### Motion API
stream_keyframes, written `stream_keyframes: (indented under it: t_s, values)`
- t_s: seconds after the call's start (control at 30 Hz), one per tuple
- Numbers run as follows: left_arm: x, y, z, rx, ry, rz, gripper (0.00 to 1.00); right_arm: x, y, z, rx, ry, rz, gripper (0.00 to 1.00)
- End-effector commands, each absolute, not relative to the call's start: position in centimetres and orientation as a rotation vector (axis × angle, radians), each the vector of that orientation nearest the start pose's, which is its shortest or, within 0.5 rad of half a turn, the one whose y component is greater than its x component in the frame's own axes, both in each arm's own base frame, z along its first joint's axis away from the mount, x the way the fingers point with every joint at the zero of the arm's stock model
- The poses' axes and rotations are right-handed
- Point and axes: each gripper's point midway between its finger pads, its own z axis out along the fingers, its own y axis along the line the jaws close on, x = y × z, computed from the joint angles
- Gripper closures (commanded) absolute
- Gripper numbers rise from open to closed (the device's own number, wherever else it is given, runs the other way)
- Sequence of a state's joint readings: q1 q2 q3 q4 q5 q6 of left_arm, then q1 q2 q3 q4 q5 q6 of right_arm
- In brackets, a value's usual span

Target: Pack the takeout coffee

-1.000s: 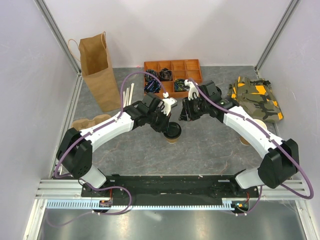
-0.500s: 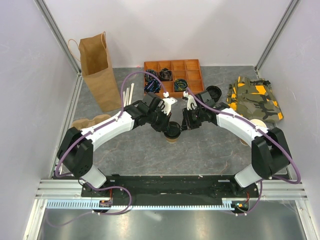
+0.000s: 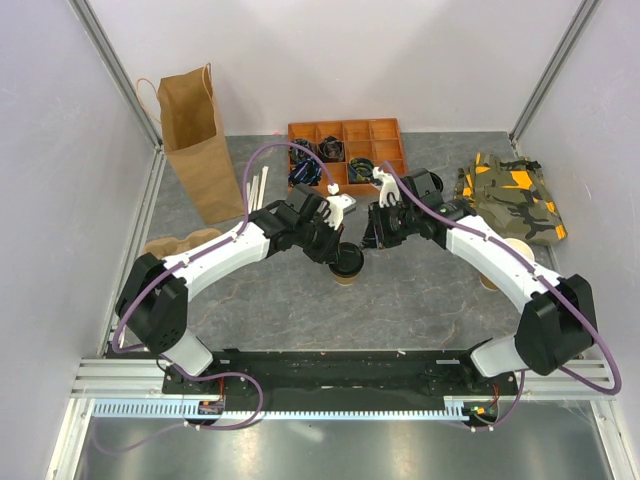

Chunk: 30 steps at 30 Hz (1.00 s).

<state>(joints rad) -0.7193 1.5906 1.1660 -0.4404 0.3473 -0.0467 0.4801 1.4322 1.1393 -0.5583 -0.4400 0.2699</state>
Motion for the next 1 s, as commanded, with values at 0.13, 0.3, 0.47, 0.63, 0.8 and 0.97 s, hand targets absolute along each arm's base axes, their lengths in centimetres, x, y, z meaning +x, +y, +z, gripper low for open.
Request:
stream_keyframes:
  t_s: [0.13,0.3,0.47,0.63,0.8,0.97]
  values:
    - [24.5,-29.1,9.0,0.999,2.456,-0.692,0.85,29.2,25.4,14.1,-0.419,2.477,0.915,0.77]
    - [24.4,-29.0,8.5,0.997,2.475,-0.697,0.85,28.3,24.3,10.0,-0.412,2.571,0.841,0.79]
    - [24.5,-29.0,8.5,0.99,2.477,-0.706,0.85,27.9,24.0,10.8,-0.439,2.576,0.825,0.8]
    - [24.7,-29.1,9.1,0.981,2.469,-0.714,0.85,28.5,24.4,13.1,-0.451,2.521,0.85,0.8]
    - [25.5,-29.3,11.5,0.953,2.411,-0.752,0.83,28.7,25.0,17.0,-0.486,2.411,0.901,0.77]
    - [25.9,-29.7,13.8,0.935,2.356,-0.791,0.8,28.3,25.7,19.4,-0.487,2.358,0.967,0.76]
